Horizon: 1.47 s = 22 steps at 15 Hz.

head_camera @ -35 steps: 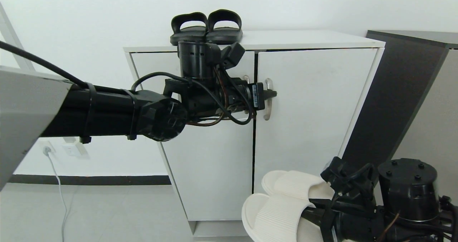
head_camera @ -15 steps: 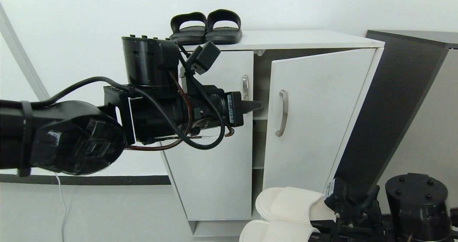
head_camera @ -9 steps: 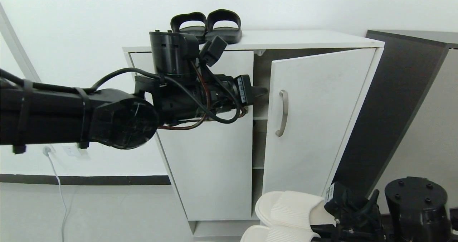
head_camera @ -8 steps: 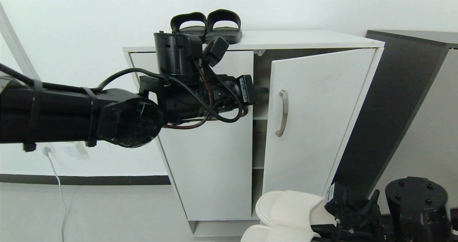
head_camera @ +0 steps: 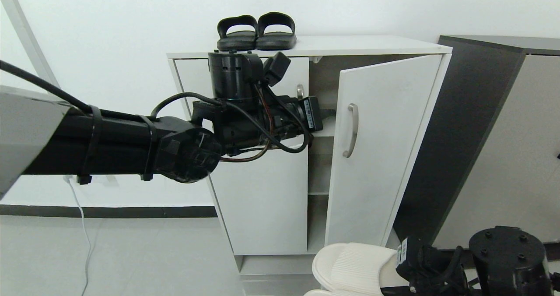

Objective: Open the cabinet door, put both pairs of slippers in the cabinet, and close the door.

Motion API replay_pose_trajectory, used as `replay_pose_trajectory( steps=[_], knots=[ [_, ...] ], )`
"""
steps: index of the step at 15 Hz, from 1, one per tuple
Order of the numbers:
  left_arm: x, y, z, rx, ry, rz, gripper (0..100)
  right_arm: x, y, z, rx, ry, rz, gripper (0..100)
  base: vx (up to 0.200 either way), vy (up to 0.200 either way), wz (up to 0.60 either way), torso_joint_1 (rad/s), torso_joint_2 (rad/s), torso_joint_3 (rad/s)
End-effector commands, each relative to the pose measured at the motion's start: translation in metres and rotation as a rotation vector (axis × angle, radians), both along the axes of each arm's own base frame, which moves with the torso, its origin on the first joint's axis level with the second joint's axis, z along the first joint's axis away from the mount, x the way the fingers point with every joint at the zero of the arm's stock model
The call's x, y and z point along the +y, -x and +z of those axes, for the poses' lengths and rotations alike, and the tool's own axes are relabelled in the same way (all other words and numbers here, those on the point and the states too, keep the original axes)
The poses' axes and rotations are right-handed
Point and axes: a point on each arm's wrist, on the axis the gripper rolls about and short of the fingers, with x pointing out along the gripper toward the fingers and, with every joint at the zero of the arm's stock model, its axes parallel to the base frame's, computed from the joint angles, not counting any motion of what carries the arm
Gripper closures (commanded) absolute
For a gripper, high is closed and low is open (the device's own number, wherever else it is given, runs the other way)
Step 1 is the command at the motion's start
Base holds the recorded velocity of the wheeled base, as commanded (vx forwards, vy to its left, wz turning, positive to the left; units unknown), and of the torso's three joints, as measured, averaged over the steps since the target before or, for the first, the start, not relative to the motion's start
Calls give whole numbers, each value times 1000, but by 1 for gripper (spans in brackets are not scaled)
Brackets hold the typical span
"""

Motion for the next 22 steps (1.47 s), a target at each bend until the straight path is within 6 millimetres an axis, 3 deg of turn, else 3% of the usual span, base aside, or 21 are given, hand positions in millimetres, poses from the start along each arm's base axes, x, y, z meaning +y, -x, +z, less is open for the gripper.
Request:
replay_pose_trajectory(
  steps=[1, 2, 4, 7, 10, 12, 14, 15, 17, 20, 21, 22],
  knots=[
    [-12, 8, -4, 5, -5, -38, 100, 1, 1, -1, 3, 4, 7, 100, -200, 0, 0, -2, 2, 7],
    [-29, 25, -3, -2, -5, -97, 100, 1, 2, -1, 4, 5, 11, 100, -200, 0, 0, -7, 2, -7],
    [-39, 32, -1, -30, 18, -129, 100, 1, 2, -2, 6, 7, 11, 100, -200, 0, 0, 2, 5, 12],
    [-36, 30, -5, -43, 30, -119, 100, 1, 2, -2, 4, 5, 11, 100, 0, 0, 0, 0, 0, 0],
    [-20, 26, -5, -64, 44, -79, 100, 4, -1, -3, 9, 5, 5, 100, 0, 0, 0, 0, 0, 0],
    [12, 27, 5, -79, 50, -15, 100, 11, -13, 0, 10, -25, -38, 100, 0, 0, 0, 0, 0, 0],
    [50, 41, 20, -108, 56, 83, 100, 16, -25, 5, 15, -58, -113, 100, 0, 0, 0, 0, 0, 0],
    [67, 54, 26, -134, 48, 150, 100, 28, -39, 9, -1, -74, -267, 100, 0, 0, 0, 0, 0, 0],
    [102, 81, 30, -192, -11, 308, 100, 46, -56, 14, -26, -104, -410, 100, 0, 0, 0, 0, 0, 0],
    [153, 131, 20, -253, -154, 577, 100, 80, -81, 12, -96, -121, -651, 100, 0, 0, 0, 0, 0, 0],
    [167, 152, 13, -244, -172, 656, 100, 90, -91, 9, -117, -122, -723, 100, 0, 0, 0, 0, 0, 0],
    [173, 162, 9, -239, -182, 703, 100, 93, -96, 7, -127, -119, -754, 100, 0, 0, 0, 0, 0, 0]
  ],
)
